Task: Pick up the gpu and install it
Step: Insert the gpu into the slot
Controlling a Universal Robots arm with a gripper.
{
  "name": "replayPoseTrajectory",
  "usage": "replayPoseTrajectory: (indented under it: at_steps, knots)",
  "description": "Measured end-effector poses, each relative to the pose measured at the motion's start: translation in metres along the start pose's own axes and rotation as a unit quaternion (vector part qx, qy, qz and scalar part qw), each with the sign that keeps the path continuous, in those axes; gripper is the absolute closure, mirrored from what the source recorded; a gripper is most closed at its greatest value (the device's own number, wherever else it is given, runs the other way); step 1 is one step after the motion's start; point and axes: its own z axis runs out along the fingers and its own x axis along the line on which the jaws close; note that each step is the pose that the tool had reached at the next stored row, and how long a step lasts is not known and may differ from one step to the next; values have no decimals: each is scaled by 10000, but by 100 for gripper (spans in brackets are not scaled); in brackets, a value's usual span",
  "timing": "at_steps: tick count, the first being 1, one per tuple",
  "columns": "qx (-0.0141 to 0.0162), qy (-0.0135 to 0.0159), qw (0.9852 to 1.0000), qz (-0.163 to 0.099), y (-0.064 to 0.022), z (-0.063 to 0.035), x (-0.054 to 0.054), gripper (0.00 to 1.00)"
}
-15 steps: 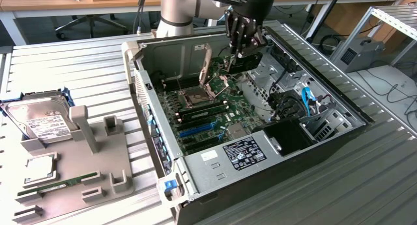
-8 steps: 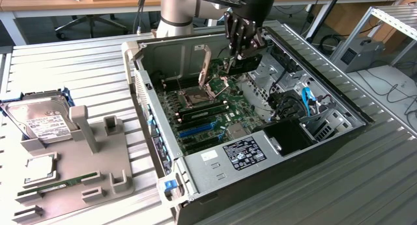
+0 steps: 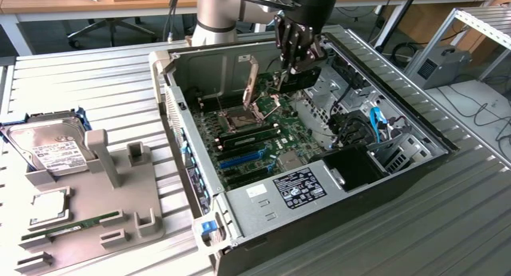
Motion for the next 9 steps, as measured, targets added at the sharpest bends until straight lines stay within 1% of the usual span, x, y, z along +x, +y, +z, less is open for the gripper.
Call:
replayPoseTrajectory:
  at_steps: [9]
  knots:
    - [0, 0, 10000, 0, 16, 6, 18, 74]
